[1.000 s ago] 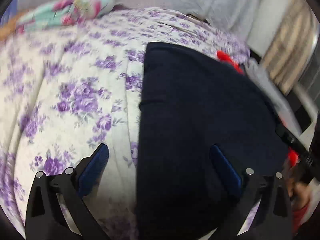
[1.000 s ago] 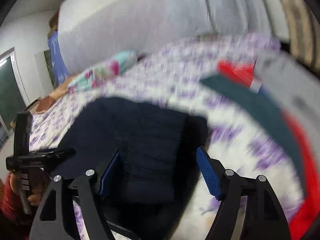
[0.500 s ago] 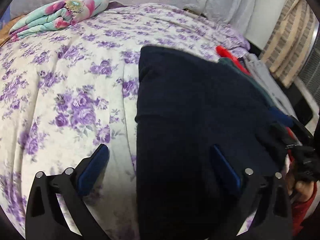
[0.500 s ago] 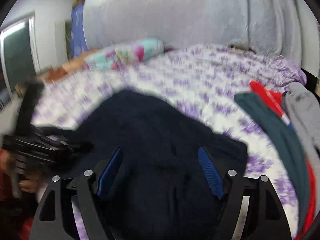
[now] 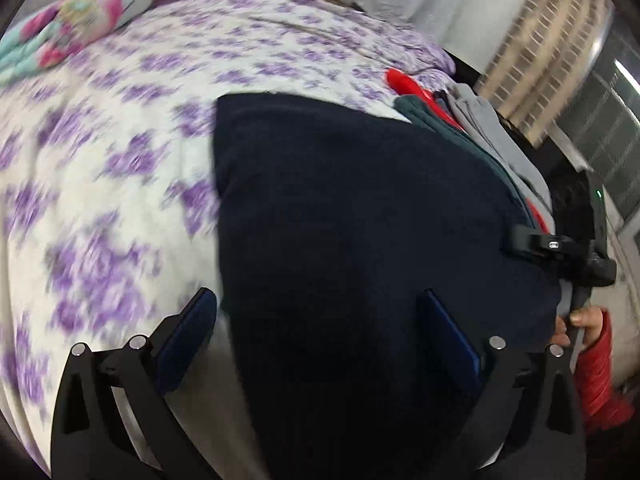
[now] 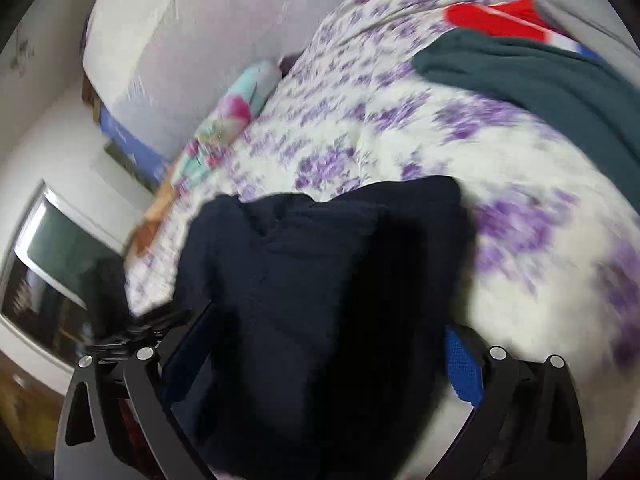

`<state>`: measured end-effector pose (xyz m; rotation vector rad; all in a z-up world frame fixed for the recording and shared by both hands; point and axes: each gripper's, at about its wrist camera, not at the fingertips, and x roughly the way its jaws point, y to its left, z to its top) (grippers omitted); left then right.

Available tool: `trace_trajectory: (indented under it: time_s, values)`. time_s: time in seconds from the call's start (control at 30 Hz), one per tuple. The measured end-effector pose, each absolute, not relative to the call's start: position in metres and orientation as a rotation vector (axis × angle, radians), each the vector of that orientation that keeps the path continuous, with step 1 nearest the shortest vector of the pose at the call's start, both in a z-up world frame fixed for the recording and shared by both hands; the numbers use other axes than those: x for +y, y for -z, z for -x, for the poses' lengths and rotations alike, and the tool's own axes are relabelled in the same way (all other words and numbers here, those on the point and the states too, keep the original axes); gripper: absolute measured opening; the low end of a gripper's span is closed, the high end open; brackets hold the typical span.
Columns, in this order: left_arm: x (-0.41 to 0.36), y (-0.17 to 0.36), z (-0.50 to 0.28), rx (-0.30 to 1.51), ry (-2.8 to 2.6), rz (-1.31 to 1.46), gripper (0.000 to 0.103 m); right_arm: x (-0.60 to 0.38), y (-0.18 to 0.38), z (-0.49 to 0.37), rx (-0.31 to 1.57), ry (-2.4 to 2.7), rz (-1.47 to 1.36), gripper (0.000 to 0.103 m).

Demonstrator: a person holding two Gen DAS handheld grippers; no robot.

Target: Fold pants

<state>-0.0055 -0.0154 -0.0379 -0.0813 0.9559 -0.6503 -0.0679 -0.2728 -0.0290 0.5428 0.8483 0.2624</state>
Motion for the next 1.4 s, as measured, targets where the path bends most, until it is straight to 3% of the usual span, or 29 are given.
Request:
trace_trajectory:
  time_s: [0.03, 0.07, 0.1, 0.13, 0.2, 0.23, 0.3, 0.47, 0.67, 0.83, 0.9, 0.93, 0.97, 1.0, 1.1, 1.13, 1.17, 1.2, 1.27, 1.33, 1.37, 1.4]
  values:
    - [-0.014, 0.039, 0.001, 0.966, 0.655, 0.099, 0.097, -0.273, 0.029, 0.068, 0.845, -0.263, -0.549, 0.099]
    - [-0.011, 0.038, -0.002, 0.970, 0.660, 0.123, 0.089, -0.274, 0.027, 0.069, 0.839, -0.256, -0.549, 0.095]
    - [-0.008, 0.036, -0.003, 0.961, 0.667, 0.140, 0.073, -0.274, 0.026, 0.074, 0.830, -0.242, -0.532, 0.080]
    - [-0.007, 0.035, -0.002, 0.957, 0.668, 0.141, 0.068, -0.271, 0.023, 0.082, 0.812, -0.237, -0.510, 0.070]
    - [-0.006, 0.027, 0.005, 0.917, 0.642, 0.125, 0.048, -0.264, 0.011, 0.092, 0.769, -0.226, -0.446, 0.059]
    - [-0.007, 0.023, 0.007, 0.899, 0.631, 0.105, 0.044, -0.261, 0.001, 0.096, 0.745, -0.226, -0.428, 0.056]
    - [-0.006, 0.014, 0.005, 0.885, 0.634, 0.091, 0.023, -0.262, -0.024, 0.093, 0.701, -0.267, -0.432, 0.054]
    - [-0.007, -0.032, -0.037, 0.784, 0.615, 0.102, 0.020, -0.261, -0.077, 0.023, 0.650, -0.315, -0.336, 0.051]
    - [-0.013, -0.096, -0.178, 0.694, 0.490, 0.108, 0.020, -0.285, -0.115, -0.146, 0.617, -0.304, -0.343, 0.050]
    - [-0.044, -0.127, -0.312, 0.628, 0.367, 0.023, 0.021, -0.314, -0.122, -0.270, 0.544, -0.207, -0.324, 0.050]
    - [-0.055, -0.112, -0.362, 0.655, 0.283, 0.018, 0.033, -0.330, -0.105, -0.318, 0.555, -0.141, -0.333, 0.053]
    - [-0.057, -0.100, -0.378, 0.669, 0.237, 0.021, 0.038, -0.338, -0.091, -0.337, 0.573, -0.076, -0.325, 0.063]
    - [-0.058, -0.078, -0.399, 0.696, 0.165, 0.027, 0.056, -0.344, -0.076, -0.350, 0.587, 0.015, -0.303, 0.066]
    - [-0.059, -0.057, -0.409, 0.722, 0.116, 0.026, 0.066, -0.347, -0.054, -0.360, 0.612, 0.126, -0.263, 0.068]
    - [-0.057, 0.017, -0.424, 0.832, 0.067, 0.018, 0.070, -0.342, 0.000, -0.353, 0.612, 0.181, -0.193, 0.070]
    - [-0.054, 0.030, -0.422, 0.838, 0.081, 0.043, 0.071, -0.342, 0.008, -0.352, 0.644, 0.160, -0.205, 0.080]
    - [-0.047, 0.028, -0.421, 0.843, 0.101, 0.094, 0.073, -0.344, 0.008, -0.345, 0.647, 0.148, -0.250, 0.081]
    - [-0.035, 0.022, -0.415, 0.801, 0.092, 0.162, 0.085, -0.345, 0.004, -0.335, 0.596, 0.159, -0.276, 0.082]
    - [-0.023, 0.016, -0.401, 0.744, 0.010, 0.198, 0.089, -0.336, -0.012, -0.312, 0.483, 0.212, -0.233, 0.085]
    - [-0.012, 0.009, -0.378, 0.709, 0.018, 0.260, 0.091, -0.313, -0.025, -0.296, 0.413, 0.229, -0.088, 0.100]
    - [-0.010, 0.005, -0.371, 0.696, 0.023, 0.273, 0.098, -0.302, -0.023, -0.294, 0.421, 0.245, -0.031, 0.100]
    - [-0.015, 0.002, -0.359, 0.679, 0.003, 0.251, 0.099, -0.291, -0.013, -0.301, 0.484, 0.266, 0.029, 0.100]
